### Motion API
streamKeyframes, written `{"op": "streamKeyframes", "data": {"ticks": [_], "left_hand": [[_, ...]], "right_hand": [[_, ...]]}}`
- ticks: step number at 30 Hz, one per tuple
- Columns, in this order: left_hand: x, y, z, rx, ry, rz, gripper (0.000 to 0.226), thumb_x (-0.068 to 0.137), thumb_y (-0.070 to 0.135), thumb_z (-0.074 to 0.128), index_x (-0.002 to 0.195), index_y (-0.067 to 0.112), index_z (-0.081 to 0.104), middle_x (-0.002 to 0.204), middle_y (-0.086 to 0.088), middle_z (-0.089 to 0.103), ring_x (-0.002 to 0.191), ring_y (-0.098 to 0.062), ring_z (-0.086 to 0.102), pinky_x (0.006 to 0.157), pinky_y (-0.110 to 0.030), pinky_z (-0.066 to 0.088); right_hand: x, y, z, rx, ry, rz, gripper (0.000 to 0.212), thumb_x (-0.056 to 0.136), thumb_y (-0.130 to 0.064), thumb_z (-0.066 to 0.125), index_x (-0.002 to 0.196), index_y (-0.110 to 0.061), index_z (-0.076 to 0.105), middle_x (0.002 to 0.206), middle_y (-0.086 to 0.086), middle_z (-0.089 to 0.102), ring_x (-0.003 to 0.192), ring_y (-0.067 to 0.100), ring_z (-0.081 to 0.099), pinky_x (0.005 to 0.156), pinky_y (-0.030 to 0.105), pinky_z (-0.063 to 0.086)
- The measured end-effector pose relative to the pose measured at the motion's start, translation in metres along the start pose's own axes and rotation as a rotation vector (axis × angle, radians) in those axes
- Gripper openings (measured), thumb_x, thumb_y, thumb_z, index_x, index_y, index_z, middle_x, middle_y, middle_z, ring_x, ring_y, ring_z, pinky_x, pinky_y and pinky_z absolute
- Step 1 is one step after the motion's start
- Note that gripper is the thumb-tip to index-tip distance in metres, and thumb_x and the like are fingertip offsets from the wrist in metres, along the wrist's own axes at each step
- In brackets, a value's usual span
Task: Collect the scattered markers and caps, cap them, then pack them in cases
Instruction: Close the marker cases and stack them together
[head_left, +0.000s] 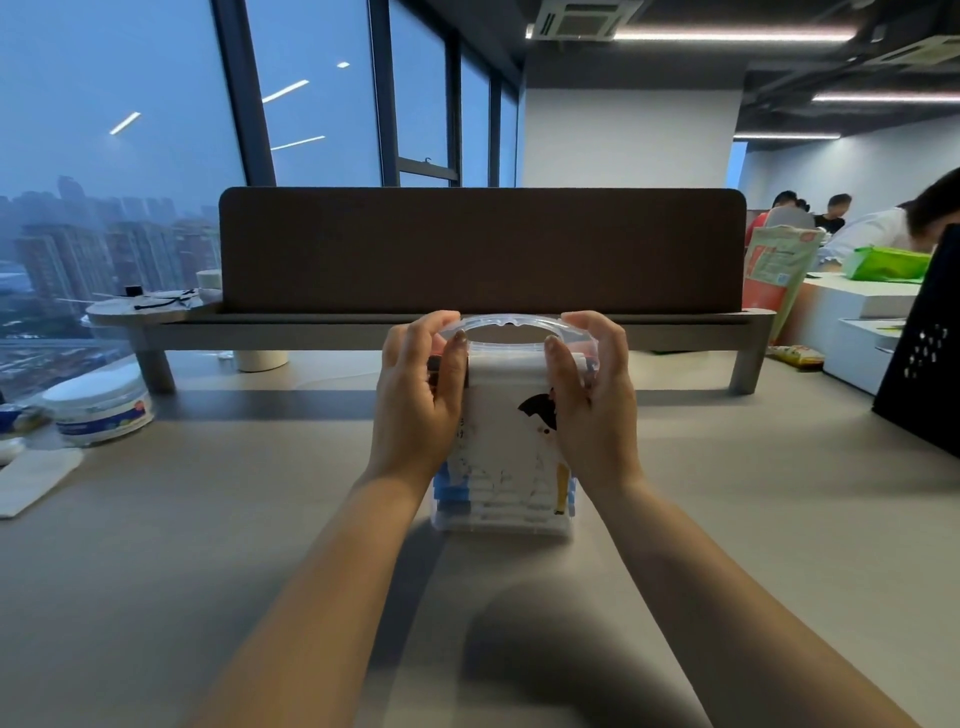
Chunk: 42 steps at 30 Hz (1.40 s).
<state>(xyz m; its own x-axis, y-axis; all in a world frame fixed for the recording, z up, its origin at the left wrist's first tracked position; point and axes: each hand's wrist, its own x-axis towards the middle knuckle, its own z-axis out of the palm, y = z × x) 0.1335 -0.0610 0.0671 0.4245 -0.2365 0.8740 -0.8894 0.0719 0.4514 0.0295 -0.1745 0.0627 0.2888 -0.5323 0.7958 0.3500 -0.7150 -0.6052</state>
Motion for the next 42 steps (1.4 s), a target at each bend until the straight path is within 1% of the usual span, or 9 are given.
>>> {"op": "streamKeyframes", "data": {"ticks": [6,12,16,18,23,27,32,36,42], "left_hand": [[-0.003,0.001,0.001,-0.097,-0.088,-0.113,0.042,0.094,0.044,0.037,0.133,0.028,0.041,0.118,0.006,0.047,0.105,0.006,0.049,0.082,-0.007,0.046],[-0.044,-0.012,-0.005,-0.318,-0.368,-0.438,0.036,0.088,0.041,0.051,0.119,0.026,0.04,0.105,0.009,0.063,0.092,-0.002,0.065,0.067,-0.017,0.055],[-0.063,-0.026,-0.007,-0.367,-0.442,-0.658,0.027,0.086,0.031,0.06,0.106,0.019,0.046,0.105,-0.003,0.066,0.094,-0.014,0.068,0.075,-0.031,0.058],[-0.064,-0.024,-0.012,-0.325,-0.46,-0.685,0.026,0.087,0.03,0.06,0.108,0.019,0.047,0.107,-0.003,0.066,0.093,-0.013,0.068,0.073,-0.025,0.057],[-0.067,-0.012,-0.054,-0.218,-0.372,-0.696,0.035,0.081,0.039,0.062,0.107,0.019,0.05,0.103,0.0,0.068,0.09,-0.009,0.068,0.076,-0.025,0.057],[-0.068,0.003,-0.129,-0.116,-0.264,-0.719,0.038,0.078,0.042,0.061,0.106,0.019,0.05,0.101,0.001,0.069,0.088,-0.01,0.069,0.076,-0.032,0.059],[-0.078,0.029,-0.256,0.198,0.004,-0.741,0.027,0.086,0.036,0.061,0.108,0.025,0.05,0.098,0.012,0.065,0.085,-0.001,0.064,0.067,-0.014,0.05],[-0.106,0.069,-0.363,0.398,0.211,-0.772,0.023,0.09,0.032,0.059,0.11,0.025,0.051,0.098,0.017,0.06,0.09,0.003,0.057,0.066,-0.011,0.043],[-0.161,0.139,-0.501,0.626,0.481,-0.817,0.019,0.092,0.026,0.058,0.11,0.023,0.053,0.102,0.015,0.061,0.089,0.004,0.057,0.069,-0.011,0.044]], "right_hand": [[-0.001,-0.008,-0.002,0.077,-0.023,0.09,0.022,0.093,-0.043,0.05,0.113,-0.043,0.042,0.095,-0.035,0.051,0.083,0.014,0.056,0.072,0.05,0.055],[-0.026,0.014,-0.001,0.168,-0.065,0.209,0.049,0.093,-0.032,0.055,0.134,-0.032,0.029,0.124,-0.018,0.053,0.108,0.01,0.06,0.083,0.043,0.057],[-0.046,0.033,-0.004,0.09,-0.139,0.389,0.049,0.08,-0.052,0.058,0.119,-0.027,0.041,0.109,-0.002,0.06,0.101,0.02,0.063,0.08,0.05,0.056],[-0.048,0.032,-0.003,0.112,-0.163,0.422,0.054,0.079,-0.054,0.058,0.119,-0.022,0.042,0.109,0.0,0.06,0.1,0.018,0.063,0.081,0.05,0.056],[-0.048,0.016,0.019,0.192,-0.243,0.42,0.031,0.09,-0.036,0.057,0.116,-0.024,0.045,0.107,-0.001,0.061,0.099,0.017,0.063,0.082,0.044,0.057],[-0.059,-0.025,0.07,0.313,-0.354,0.374,0.021,0.094,-0.031,0.054,0.111,-0.027,0.044,0.102,-0.007,0.06,0.091,0.006,0.062,0.067,0.02,0.056],[-0.092,-0.113,0.164,0.503,-0.539,0.368,0.018,0.094,-0.032,0.054,0.108,-0.031,0.045,0.098,-0.014,0.058,0.088,0.003,0.06,0.076,0.024,0.054],[-0.135,-0.205,0.227,0.683,-0.756,0.337,0.022,0.094,-0.032,0.054,0.113,-0.026,0.045,0.097,-0.015,0.06,0.088,0.0,0.061,0.064,0.009,0.05],[-0.207,-0.333,0.293,0.839,-1.153,0.267,0.029,0.094,-0.034,0.055,0.121,-0.027,0.047,0.111,-0.01,0.061,0.102,0.008,0.06,0.085,0.027,0.051]]}}
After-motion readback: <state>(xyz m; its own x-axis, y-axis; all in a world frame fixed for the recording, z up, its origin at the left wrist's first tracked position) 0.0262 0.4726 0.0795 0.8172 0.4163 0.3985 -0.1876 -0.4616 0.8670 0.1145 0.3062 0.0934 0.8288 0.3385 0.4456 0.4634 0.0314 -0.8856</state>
